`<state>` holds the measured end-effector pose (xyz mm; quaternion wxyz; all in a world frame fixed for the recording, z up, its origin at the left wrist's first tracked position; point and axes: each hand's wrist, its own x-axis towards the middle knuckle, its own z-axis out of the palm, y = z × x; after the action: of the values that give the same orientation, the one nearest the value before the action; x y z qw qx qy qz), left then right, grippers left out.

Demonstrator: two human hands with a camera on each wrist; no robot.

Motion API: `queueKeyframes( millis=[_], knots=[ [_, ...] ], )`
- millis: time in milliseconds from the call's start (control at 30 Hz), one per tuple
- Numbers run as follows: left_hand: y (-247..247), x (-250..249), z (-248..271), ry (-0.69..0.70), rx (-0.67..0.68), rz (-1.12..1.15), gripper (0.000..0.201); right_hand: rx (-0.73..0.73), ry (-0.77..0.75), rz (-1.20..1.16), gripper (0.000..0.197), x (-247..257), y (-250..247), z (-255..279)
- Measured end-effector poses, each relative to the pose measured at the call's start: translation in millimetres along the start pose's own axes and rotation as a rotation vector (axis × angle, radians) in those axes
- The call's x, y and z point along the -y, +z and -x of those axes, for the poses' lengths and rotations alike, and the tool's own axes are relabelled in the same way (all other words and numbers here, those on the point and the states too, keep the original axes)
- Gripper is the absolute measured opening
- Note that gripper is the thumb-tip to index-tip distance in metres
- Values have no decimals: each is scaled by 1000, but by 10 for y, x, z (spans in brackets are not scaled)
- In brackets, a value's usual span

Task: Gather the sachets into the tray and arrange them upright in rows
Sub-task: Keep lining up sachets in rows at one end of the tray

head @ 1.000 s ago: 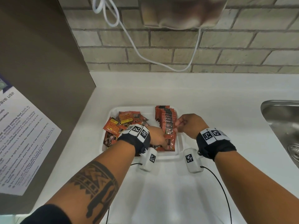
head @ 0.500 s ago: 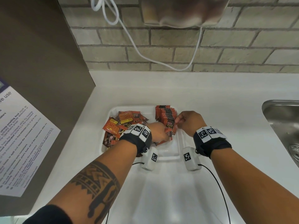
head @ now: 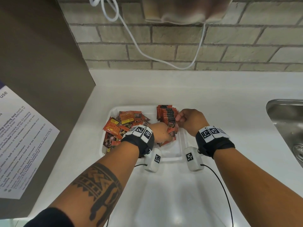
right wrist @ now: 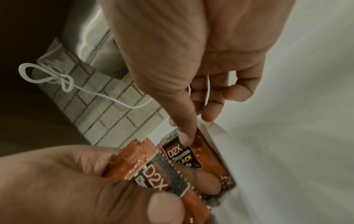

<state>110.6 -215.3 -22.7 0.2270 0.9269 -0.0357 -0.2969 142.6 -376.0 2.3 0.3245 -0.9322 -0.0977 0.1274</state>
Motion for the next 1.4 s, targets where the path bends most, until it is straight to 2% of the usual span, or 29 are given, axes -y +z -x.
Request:
queueKeyframes(
  millis=[200,367,533,567,633,700,767,833,900,1000,1133,1233,1333,1400],
  knots=[
    [6,-17,29,0,-11,-21,38,7,-11,-1,19,-5,-12,19],
    [-11,-38,101,6,-1,-14,36,6,-20,15,23,6,-13,22],
    [-94,9,213,33,-16,106,34,-20,-42,-36,14,15,-64,52],
    [-121,34,239,41,-26,162,35,-35,-51,-61,10,26,-89,76],
    [-162,74,302,74,-56,319,37,-25,-79,-115,13,64,-149,132],
    [-186,102,345,133,-76,570,34,69,-97,-148,18,110,-202,173],
    [-189,107,363,177,-84,842,29,162,-105,-203,14,148,-227,183],
    [-185,93,372,217,-51,991,25,170,-100,-300,10,168,-249,164],
    [-180,82,385,266,10,1045,20,143,-102,-352,10,191,-291,136],
    [-203,84,407,270,36,1062,24,112,-105,-380,10,224,-353,106],
    [-214,99,429,285,-41,944,16,127,-134,-358,2,239,-386,90],
    [-219,75,447,268,-113,885,20,102,-160,-295,4,254,-393,90],
    [-214,80,451,233,-166,815,27,61,-189,-231,7,272,-406,106],
    [-233,125,458,171,-171,689,22,26,-200,-173,8,266,-432,116]
  ],
)
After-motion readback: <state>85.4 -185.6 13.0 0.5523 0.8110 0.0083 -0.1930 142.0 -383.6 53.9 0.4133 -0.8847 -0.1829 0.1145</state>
